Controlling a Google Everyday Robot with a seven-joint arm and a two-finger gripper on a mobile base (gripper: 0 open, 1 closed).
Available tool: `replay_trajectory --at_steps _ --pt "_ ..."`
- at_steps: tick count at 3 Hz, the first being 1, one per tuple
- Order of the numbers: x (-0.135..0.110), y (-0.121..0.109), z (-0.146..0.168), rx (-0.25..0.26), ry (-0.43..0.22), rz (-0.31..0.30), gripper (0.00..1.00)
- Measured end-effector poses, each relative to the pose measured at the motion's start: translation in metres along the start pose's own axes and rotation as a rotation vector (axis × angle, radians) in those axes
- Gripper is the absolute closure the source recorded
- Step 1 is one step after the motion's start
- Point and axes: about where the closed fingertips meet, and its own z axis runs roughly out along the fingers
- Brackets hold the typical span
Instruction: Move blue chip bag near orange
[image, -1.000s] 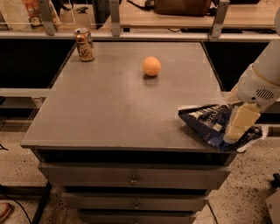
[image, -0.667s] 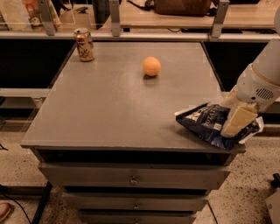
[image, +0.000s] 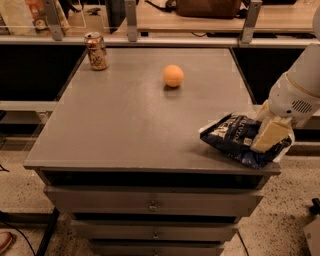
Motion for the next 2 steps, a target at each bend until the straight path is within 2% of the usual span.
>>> replay_trajectory --at_steps 1,2 --pt "-0.0011 -0.0011 0.0002 0.006 -0.002 -0.001 1.0" --pt "-0.0011 -0.0011 0.0002 0.006 -0.002 -0.001 1.0"
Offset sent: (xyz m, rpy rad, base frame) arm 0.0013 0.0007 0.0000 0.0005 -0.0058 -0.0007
